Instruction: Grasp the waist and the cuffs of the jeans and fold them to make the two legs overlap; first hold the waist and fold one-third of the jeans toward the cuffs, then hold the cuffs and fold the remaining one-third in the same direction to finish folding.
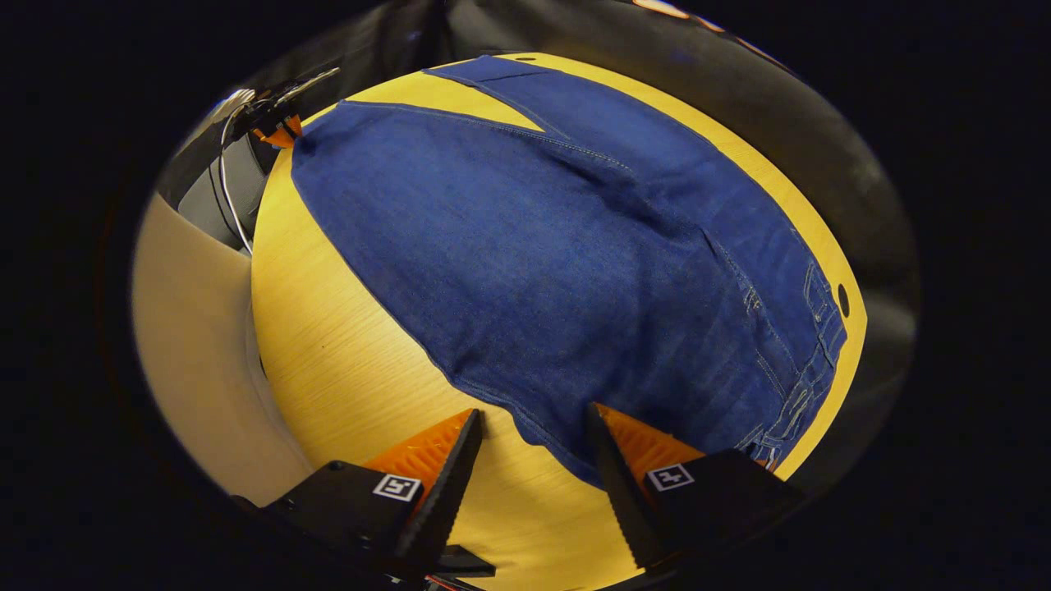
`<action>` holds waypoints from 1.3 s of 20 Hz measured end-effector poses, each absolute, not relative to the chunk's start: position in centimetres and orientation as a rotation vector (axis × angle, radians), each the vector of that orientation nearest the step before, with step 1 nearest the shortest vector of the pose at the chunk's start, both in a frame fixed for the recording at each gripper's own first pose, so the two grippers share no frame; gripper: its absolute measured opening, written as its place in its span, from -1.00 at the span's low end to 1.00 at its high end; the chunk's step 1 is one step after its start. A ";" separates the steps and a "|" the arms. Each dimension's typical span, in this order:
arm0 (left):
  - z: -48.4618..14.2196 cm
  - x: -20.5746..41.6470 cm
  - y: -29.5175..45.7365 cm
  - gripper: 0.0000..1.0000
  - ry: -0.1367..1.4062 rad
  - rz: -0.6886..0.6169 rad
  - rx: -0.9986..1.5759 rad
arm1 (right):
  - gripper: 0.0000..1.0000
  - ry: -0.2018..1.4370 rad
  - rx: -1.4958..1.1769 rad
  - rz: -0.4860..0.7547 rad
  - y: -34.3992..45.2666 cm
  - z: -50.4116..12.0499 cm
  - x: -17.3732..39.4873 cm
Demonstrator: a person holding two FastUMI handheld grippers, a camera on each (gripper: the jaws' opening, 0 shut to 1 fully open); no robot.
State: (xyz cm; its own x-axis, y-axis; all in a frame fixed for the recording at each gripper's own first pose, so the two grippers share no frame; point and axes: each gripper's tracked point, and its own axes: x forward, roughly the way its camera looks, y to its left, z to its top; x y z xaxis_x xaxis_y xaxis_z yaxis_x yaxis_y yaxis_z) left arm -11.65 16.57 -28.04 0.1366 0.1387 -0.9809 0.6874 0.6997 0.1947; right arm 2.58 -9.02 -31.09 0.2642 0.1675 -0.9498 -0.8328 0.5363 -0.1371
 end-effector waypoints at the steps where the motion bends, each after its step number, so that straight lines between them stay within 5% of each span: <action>1: -28.0 -11.7 16.5 -1.00 1.407 -0.453 0.736 | 0.45 1.106 -0.735 0.752 -9.1 -30.8 2.8; 3: -28.1 -11.6 16.4 -1.00 1.404 -0.454 0.727 | 0.17 1.107 -0.740 0.736 -9.0 -31.0 2.9; 7: -28.1 -11.5 16.5 -1.00 1.406 -0.459 0.715 | -0.81 1.077 -0.783 0.718 -8.7 -30.6 3.0; 18: -28.0 -11.6 16.5 -1.00 1.344 -0.444 0.720 | -0.94 1.094 -0.657 0.416 -9.2 -30.4 2.8; 26: -27.1 -9.2 16.8 -1.00 0.974 -0.079 0.360 | -0.94 0.938 -0.493 0.086 -8.4 -28.8 3.9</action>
